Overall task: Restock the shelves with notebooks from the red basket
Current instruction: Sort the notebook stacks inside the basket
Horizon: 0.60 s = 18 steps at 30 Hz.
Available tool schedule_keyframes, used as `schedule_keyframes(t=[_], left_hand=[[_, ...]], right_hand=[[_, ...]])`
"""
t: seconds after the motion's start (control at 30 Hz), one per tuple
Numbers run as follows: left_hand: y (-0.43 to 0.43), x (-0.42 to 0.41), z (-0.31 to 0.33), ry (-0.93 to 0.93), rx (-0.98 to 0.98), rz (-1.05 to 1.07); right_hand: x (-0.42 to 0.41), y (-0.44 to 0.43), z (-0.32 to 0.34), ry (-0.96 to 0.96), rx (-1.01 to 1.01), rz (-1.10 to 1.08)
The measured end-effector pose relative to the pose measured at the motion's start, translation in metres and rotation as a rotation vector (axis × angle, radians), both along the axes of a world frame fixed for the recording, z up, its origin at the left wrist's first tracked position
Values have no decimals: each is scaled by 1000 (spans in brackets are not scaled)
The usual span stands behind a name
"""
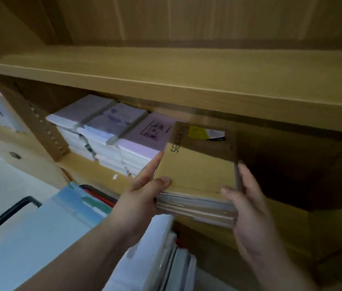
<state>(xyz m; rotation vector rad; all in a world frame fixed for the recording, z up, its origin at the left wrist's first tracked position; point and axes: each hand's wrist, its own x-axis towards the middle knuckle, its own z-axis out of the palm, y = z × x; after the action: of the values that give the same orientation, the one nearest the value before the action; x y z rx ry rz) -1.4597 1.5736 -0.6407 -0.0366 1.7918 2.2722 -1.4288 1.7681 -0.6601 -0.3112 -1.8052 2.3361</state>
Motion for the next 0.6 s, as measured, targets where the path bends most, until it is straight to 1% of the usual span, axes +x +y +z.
schedule_keyframes(t=[0.07, 0.13, 0.23, 0.3, 0.33, 0.43, 0.53, 0.6], left_hand=[[9, -26, -16, -27, 29, -74], [18, -51, -30, -56, 40, -105], [28, -83, -44, -85, 2, -127], [30, -98, -49, -78, -2, -213], [29, -102, -50, -58, -36, -256], [27, -110, -50, -22, -218, -226], [31, -102, -44, 58, -554, -150], [29, -93, -39, 176, -758, -98]], right_hand=[[-9, 6, -10, 15, 25, -58], [-20, 12, -22, 2, 53, -103], [-36, 16, -45, 10, 91, -101], [-47, 15, -59, 17, 91, -100], [-52, 14, -66, 22, 99, -94], [-66, 9, -80, 45, 99, -85], [-71, 10, -88, 25, 66, -105], [-73, 9, -88, 13, 71, -118]])
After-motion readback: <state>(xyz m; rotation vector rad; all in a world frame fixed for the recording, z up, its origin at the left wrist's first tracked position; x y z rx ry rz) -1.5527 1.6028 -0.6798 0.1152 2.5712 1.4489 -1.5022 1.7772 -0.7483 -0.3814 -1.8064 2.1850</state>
